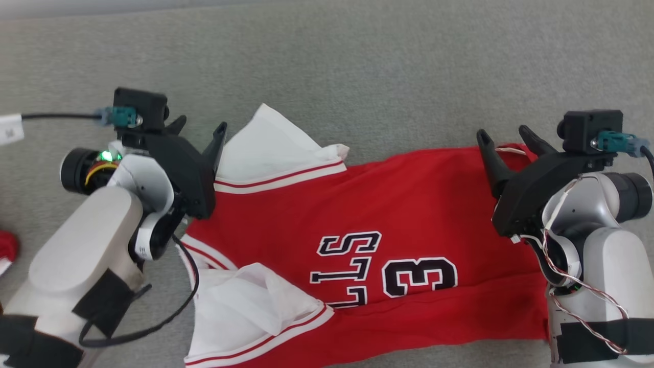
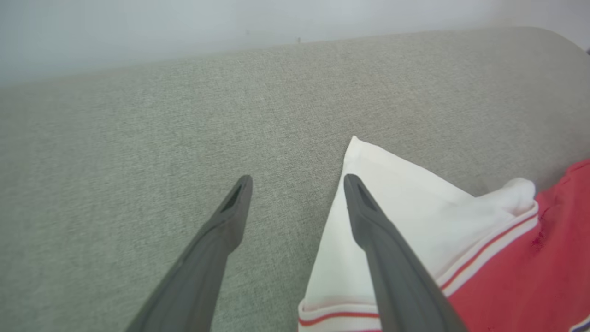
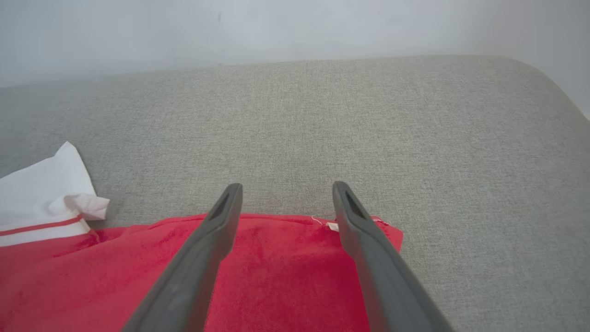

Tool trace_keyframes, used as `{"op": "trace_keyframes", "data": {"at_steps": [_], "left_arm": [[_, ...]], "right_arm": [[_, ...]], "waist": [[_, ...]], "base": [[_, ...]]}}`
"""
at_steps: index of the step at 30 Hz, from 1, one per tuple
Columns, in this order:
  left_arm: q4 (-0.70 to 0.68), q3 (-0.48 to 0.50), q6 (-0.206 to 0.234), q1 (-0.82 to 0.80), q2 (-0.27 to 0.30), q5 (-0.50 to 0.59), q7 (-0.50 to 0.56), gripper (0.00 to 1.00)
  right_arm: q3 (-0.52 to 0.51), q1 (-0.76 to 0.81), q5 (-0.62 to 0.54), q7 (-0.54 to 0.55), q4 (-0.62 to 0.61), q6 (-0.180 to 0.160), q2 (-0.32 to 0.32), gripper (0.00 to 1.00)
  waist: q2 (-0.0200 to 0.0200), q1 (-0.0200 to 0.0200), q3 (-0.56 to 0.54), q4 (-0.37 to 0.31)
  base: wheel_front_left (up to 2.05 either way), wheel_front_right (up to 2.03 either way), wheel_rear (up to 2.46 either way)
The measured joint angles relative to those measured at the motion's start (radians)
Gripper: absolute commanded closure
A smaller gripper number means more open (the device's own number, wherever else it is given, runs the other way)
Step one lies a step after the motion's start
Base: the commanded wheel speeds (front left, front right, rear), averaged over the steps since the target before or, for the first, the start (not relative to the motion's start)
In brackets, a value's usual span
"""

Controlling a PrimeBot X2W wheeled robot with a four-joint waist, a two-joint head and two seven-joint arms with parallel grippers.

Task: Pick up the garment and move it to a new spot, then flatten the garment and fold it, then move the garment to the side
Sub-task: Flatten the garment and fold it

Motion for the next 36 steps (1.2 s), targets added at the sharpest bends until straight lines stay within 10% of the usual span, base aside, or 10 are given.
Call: {"op": "trace_keyframes", "data": {"at_steps": [29, 36], "left_arm": [[0.264, -0.111, -0.101, -0.224, -0.044, 0.063, 0.166, 0.00], [0.266, -0.133, -0.128, -0.239, -0.054, 0.052, 0.210, 0.52]], "right_arm": [[0.100, -0.108, 0.052, -0.085, 0.138, 0.000, -0.024, 0.00], [0.119, -0.135, 0.061, -0.093, 0.150, 0.000, -0.032, 0.00]], "waist": [[-0.0001, -0.0005, 0.107, -0.118], [-0.0003, -0.0005, 0.116, -0.111]], "base": [[0.00, 0.00, 0.00], [0.00, 0.00, 0.00]]}}
